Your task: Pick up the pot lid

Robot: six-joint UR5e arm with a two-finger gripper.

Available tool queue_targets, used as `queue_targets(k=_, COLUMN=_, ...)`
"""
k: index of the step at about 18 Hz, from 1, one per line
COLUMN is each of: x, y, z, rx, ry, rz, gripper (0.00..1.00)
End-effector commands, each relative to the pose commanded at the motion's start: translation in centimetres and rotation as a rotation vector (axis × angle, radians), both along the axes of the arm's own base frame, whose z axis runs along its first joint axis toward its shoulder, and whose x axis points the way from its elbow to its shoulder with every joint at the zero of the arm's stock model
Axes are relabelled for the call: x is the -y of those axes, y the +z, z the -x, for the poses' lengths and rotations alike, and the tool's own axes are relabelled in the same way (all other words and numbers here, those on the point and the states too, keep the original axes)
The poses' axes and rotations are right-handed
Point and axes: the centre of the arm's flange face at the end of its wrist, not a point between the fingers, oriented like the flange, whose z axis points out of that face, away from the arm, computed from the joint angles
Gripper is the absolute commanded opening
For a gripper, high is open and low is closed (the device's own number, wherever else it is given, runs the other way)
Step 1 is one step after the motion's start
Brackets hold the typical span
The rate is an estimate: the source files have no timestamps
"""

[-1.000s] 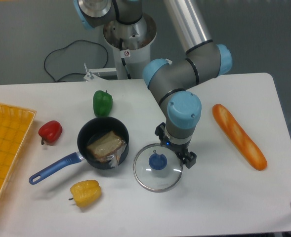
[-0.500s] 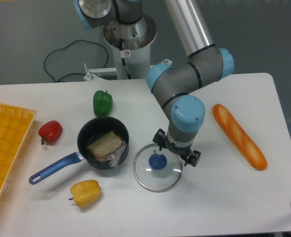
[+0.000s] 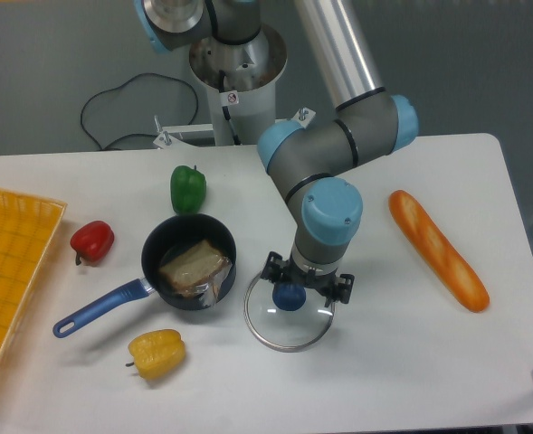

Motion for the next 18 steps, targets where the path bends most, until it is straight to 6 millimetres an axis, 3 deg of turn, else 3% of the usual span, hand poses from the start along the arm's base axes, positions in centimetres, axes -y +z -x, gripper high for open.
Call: queue_targets(k=18, x=-0.1, y=-2.3, z=-0.3, rx=0.013, ry=-0.020, rz=0.018, gripper=1.00)
